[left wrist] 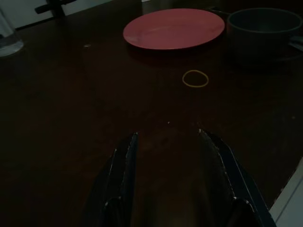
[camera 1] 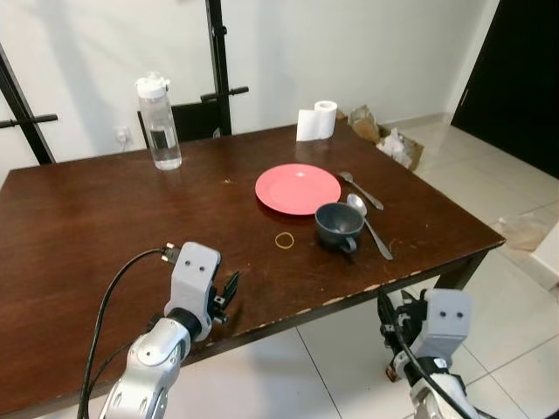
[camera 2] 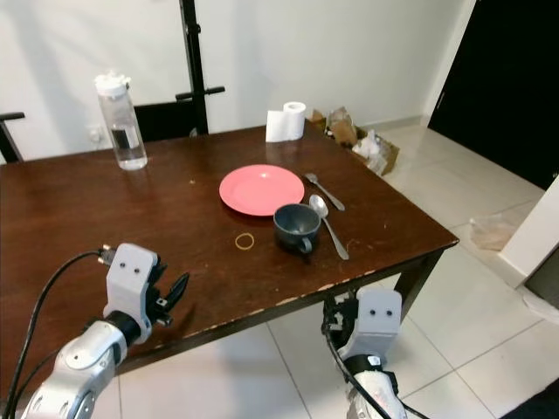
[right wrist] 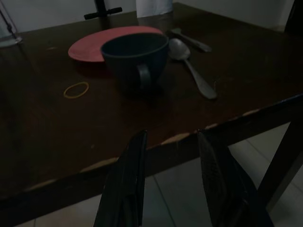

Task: Setting the table

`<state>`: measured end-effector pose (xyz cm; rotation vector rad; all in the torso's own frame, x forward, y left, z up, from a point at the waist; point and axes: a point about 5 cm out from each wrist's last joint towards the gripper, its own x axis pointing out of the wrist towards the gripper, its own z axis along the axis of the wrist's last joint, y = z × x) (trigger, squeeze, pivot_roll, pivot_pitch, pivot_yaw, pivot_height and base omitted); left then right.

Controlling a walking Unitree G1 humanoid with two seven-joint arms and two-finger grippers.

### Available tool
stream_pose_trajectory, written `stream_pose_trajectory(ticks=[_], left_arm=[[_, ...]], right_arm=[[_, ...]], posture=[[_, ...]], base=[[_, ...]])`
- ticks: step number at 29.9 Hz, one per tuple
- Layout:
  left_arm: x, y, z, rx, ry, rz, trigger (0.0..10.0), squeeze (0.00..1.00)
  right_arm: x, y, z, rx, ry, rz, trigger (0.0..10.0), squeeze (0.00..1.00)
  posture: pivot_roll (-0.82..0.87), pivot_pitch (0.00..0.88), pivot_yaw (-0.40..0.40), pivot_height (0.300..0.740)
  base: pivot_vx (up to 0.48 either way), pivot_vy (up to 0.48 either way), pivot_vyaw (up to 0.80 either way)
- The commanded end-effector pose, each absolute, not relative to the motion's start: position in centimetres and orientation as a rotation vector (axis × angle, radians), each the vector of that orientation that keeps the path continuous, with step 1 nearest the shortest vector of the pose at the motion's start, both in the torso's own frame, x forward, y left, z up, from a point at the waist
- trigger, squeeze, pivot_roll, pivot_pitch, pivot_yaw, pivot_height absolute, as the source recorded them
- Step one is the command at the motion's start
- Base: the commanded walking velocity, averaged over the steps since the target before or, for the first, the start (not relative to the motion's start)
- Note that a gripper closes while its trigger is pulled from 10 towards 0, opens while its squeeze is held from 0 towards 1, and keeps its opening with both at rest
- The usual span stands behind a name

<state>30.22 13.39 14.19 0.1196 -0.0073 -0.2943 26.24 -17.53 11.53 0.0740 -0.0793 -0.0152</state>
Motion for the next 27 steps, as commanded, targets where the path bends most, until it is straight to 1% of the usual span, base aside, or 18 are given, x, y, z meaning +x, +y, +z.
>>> stream_pose_trajectory(ticks=[1, 14, 27], left_arm=[[30.04, 13.54, 13.44, 0.131, 0.013, -0.28, 10.0, 0.0], [30.16, 13.05, 13.17, 0.138, 0.012, -0.286, 10.0, 0.0], [30.04, 13.13, 12.96, 0.158, 0.025, -0.29, 10.0, 0.0]], right_arm=[[26.04, -17.38, 10.94, 0.086, -0.059, -0.013, 10.0, 0.0], [25.77, -17.73, 10.45, 0.134, -0.046, -0.049, 10.0, 0.0], [25.62, -17.31, 10.26, 0.155, -0.043, -0.046, 10.0, 0.0]], posture=[[-0.04, 0.0, 0.089, 0.74], [-0.04, 0.016, 0.103, 0.74], [-0.03, 0.03, 0.116, 0.74]], base=[[0.0, 0.0, 0.0], [0.0, 0.0, 0.79], [0.0, 0.0, 0.78]])
